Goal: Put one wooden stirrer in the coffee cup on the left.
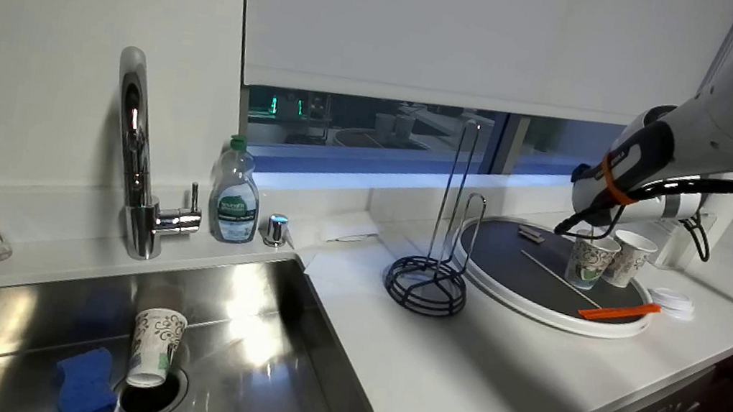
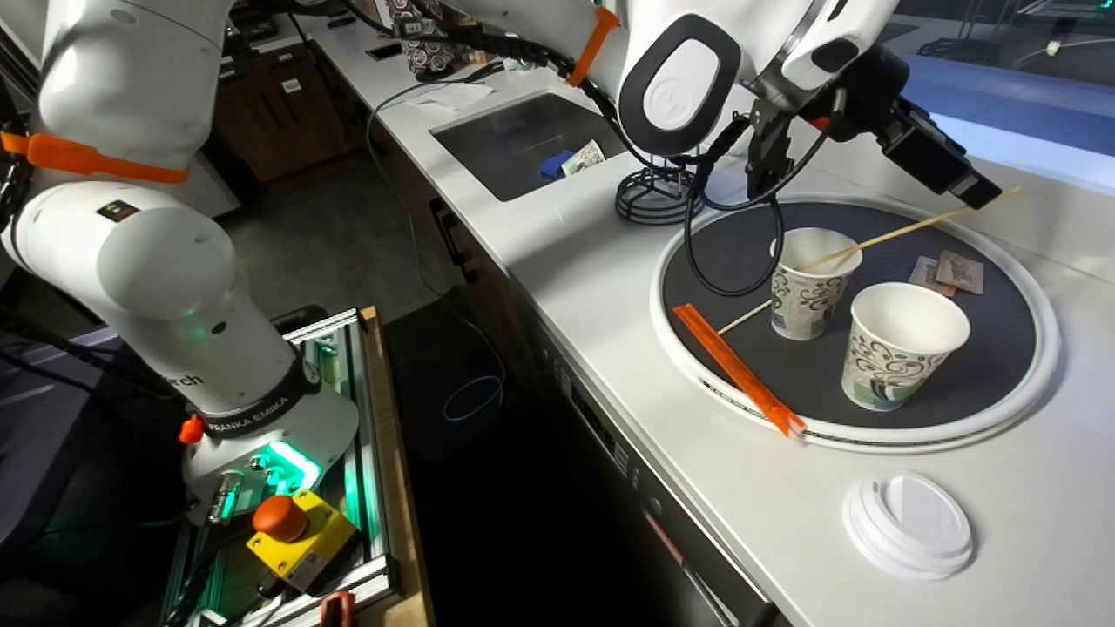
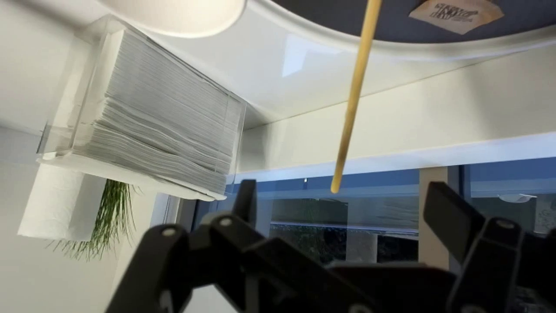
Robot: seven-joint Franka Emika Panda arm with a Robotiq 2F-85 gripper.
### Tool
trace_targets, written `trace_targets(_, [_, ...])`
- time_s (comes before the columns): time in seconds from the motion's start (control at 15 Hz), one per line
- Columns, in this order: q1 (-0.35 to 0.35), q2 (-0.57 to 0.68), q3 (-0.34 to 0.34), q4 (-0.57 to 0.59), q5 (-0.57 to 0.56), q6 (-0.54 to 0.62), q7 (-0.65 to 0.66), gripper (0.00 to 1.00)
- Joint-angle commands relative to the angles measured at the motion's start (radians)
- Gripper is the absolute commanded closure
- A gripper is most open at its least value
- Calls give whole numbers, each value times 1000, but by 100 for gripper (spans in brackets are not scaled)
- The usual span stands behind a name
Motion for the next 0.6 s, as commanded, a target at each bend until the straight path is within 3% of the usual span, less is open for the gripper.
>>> trace_targets(0.0, [-35,-38,39,5,-12,-46,-21,14])
trace_targets(0.07, [-41,-37,44,7,-11,-48,-21,30])
trace_targets(0.13, [-46,-33,48,9,-11,-47,-21,40])
trace_targets(0.53, [-72,-26,77,18,-12,-45,-23,86])
